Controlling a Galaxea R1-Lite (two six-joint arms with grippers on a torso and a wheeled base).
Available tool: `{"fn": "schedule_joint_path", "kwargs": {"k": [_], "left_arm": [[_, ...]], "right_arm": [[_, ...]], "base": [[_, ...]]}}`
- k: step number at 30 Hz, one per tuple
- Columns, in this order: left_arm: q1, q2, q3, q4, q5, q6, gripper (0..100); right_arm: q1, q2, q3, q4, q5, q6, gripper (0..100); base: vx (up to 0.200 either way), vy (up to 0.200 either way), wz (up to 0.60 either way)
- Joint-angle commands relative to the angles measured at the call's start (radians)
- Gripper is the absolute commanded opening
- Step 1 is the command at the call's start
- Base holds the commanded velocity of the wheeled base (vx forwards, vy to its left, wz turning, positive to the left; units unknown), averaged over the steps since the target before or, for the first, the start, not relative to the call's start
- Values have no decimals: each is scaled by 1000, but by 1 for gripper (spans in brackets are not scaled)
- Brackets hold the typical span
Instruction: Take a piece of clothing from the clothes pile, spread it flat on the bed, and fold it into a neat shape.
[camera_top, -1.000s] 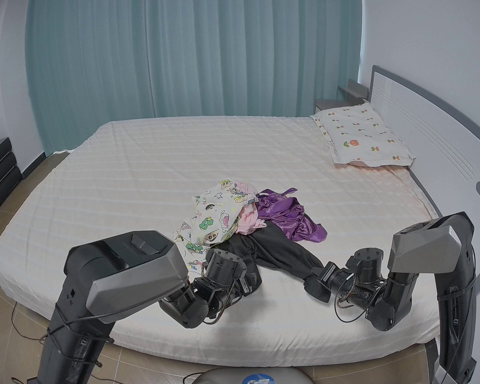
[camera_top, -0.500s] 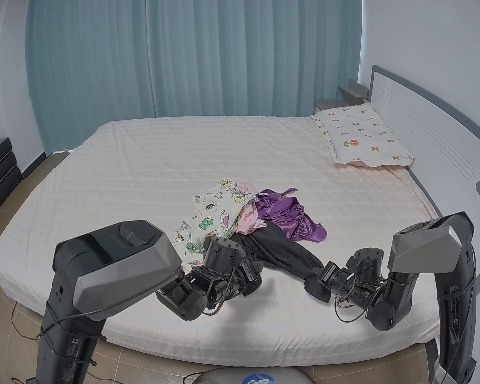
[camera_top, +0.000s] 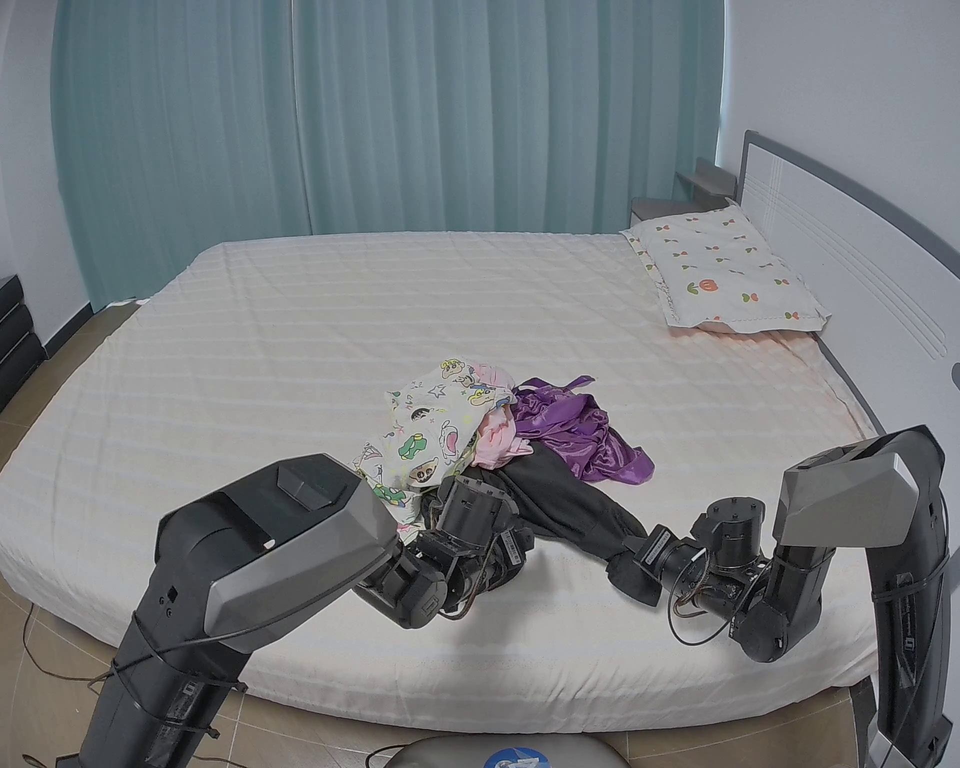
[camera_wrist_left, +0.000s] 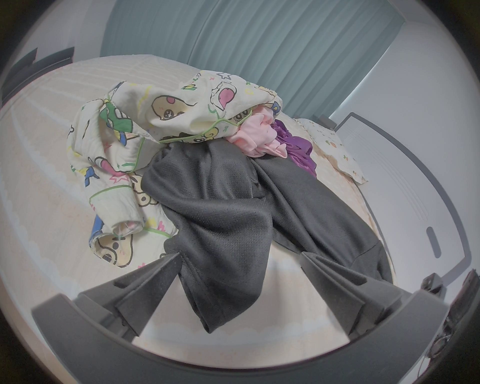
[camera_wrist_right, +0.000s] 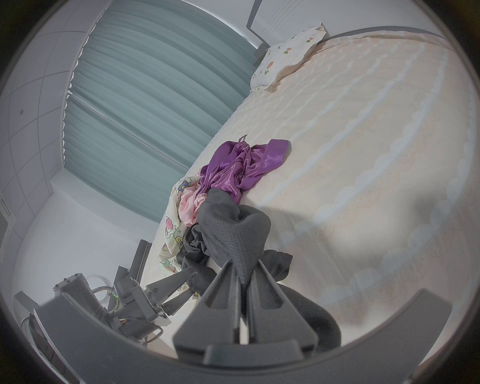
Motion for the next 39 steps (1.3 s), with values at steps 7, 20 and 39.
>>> {"fn": "schedule_joint_path", "kwargs": {"k": [7,20,39], "left_arm": [[-6,43,-111,103,47,26,100],[-6,37,-147,253,49,29,0],[83,-494,315,-70,-59,-115,0]], "right_arm": [[2,2,-1,0,0,0,0],[2,2,0,-2,2,0,0],[25,-236,80,-118,-1,34,0]], "base": [[0,0,0],[0,0,0],[0,0,0]]}}
